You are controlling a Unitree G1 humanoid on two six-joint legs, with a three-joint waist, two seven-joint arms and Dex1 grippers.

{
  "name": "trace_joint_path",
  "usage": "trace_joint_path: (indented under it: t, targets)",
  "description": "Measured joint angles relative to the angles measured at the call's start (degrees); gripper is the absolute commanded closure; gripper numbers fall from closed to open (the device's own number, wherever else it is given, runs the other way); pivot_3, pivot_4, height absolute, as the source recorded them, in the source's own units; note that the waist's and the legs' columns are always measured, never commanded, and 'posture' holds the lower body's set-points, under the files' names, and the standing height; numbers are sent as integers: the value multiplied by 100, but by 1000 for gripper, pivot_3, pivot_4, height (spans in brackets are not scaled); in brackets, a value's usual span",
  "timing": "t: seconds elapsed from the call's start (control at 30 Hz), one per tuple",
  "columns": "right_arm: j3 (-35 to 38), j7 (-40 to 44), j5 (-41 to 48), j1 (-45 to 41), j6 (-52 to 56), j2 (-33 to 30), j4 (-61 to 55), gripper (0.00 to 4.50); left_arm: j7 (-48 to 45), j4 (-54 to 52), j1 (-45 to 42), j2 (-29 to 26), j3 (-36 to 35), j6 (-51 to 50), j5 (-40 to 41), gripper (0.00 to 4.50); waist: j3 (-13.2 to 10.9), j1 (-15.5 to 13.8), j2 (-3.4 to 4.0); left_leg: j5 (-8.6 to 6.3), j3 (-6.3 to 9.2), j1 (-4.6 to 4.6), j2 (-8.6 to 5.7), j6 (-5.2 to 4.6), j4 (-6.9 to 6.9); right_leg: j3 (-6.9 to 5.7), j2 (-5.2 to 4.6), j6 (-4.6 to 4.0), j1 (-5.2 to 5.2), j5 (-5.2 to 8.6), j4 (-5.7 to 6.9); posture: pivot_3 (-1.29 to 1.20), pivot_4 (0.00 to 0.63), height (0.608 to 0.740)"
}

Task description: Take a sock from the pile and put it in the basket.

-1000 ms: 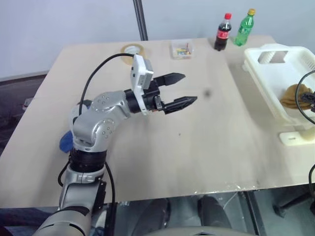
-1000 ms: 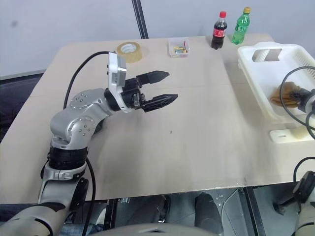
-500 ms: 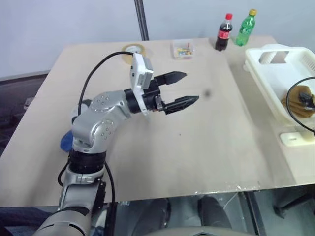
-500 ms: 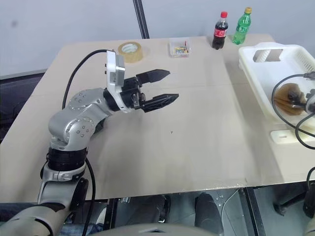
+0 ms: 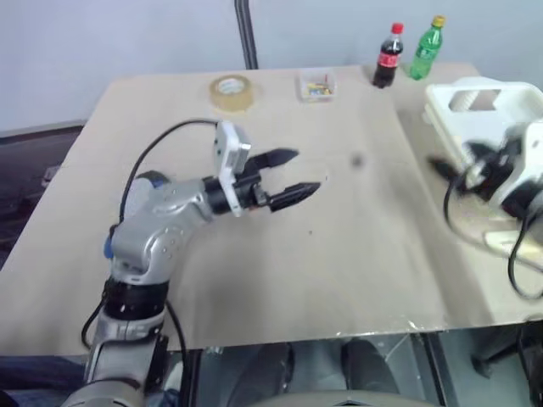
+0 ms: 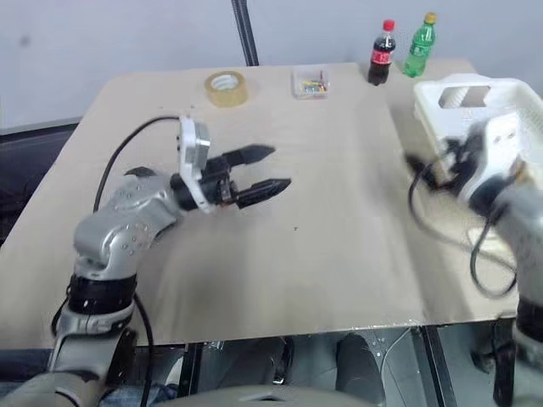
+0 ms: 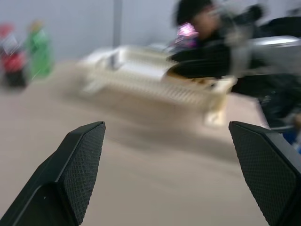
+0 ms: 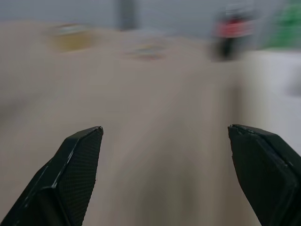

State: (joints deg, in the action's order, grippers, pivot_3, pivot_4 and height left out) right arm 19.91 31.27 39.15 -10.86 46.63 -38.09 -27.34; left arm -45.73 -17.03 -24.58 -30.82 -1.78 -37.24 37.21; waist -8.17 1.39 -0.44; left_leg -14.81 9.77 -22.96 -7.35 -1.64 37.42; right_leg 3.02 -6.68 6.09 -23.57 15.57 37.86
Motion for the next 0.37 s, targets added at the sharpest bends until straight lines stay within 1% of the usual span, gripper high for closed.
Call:
trace_joint_path:
  t: [0.1, 0.17, 0.23, 0.33, 0.37]
  targets:
    - [-33, 740, 207, 1315, -309, 49, -421, 71, 259, -406, 961, -136, -127, -41, -51, 0, 0, -73, -1, -5, -7, 5, -6, -8, 5, 3, -10, 0, 6, 0, -2, 0, 150, 740]
    - [-36, 1084, 159, 1815, -477, -9, -373, 71, 400, -584, 1477, -270, -230, -60, -153, 0, -1, -86, 0, -5, -12, 11, -8, -8, 18, 6, -10, 2, 7, -1, 12, 0, 150, 740]
    - [-39, 1322, 49, 1920, -707, -203, -273, 71, 519, -937, 1902, -340, -375, -50, -204, 0, 1, -69, 6, -5, -21, 33, -1, -7, 18, 13, -2, 1, 19, -12, 16, 0, 150, 740]
    - [22, 1637, -42, 1902, -925, -481, -5, 71, 673, -1421, 2560, -433, -673, -80, -202, 0, -4, -76, 6, -21, -26, 105, 9, -31, -5, 13, 4, -1, 87, -11, 4, 0, 150, 740]
    - [-14, 1754, -102, 1856, -989, -623, 22, 71, 720, -1556, 2697, -499, -792, -87, -202, 0, -6, -85, 9, -23, -25, 110, 10, -32, -6, 10, 5, 0, 94, -10, 2, 0, 150, 740]
